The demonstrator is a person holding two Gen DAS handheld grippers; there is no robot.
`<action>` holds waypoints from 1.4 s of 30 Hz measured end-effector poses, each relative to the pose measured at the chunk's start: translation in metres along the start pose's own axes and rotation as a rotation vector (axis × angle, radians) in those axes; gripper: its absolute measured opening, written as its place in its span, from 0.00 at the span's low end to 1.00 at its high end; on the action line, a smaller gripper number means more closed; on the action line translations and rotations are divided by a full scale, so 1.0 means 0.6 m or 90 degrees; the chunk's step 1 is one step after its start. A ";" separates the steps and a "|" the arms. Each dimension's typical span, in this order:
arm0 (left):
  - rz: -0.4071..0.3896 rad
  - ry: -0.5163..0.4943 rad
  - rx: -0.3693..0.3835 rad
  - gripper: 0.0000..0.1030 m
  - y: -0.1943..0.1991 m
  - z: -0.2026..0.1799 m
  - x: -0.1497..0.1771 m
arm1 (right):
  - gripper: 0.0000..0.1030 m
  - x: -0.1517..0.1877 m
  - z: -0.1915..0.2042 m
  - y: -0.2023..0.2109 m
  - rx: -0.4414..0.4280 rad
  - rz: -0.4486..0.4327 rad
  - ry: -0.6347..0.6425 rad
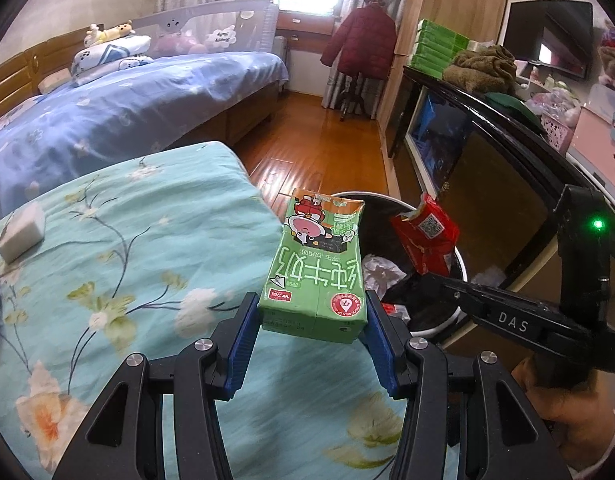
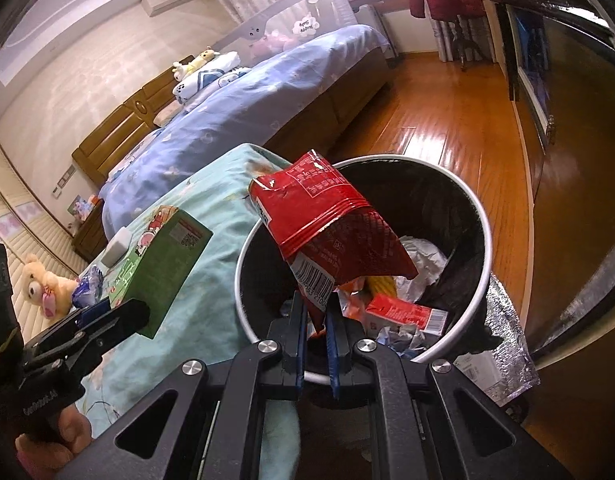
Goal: Collect trash
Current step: 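Carry the green carton and red chip bag with both tools over the bin, then open both tools to drop the carton and chip bag into the bin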
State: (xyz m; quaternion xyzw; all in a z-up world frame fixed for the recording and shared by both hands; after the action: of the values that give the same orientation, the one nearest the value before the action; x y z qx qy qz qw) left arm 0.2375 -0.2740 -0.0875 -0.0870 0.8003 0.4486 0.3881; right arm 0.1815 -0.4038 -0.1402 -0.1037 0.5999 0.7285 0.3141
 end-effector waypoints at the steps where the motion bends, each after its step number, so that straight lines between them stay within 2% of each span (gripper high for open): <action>1: 0.001 -0.001 0.000 0.48 -0.001 0.000 -0.001 | 0.08 -0.002 -0.002 -0.001 0.000 0.001 -0.001; 39: 0.034 -0.020 0.002 0.49 -0.075 -0.030 -0.032 | 0.08 -0.027 -0.046 -0.037 0.001 0.038 -0.044; 42: 0.038 -0.018 0.006 0.49 -0.078 -0.032 -0.032 | 0.13 -0.027 -0.047 -0.038 -0.004 0.042 -0.050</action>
State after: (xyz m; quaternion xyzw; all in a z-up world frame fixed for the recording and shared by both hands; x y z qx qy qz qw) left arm 0.2629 -0.3203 -0.0990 -0.0548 0.7994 0.4572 0.3859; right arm 0.2011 -0.4337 -0.1571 -0.0564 0.5881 0.7435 0.3131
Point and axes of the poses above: each gripper's, at about its wrist camera, not at the fingertips, and y roughly against the way its jaws point, z to its left, x to its underside, the point moved 8 cm from there along -y, roughly the way its jaws point, and after that the axes turned 10 degrees about x, right-handed, at the moved point
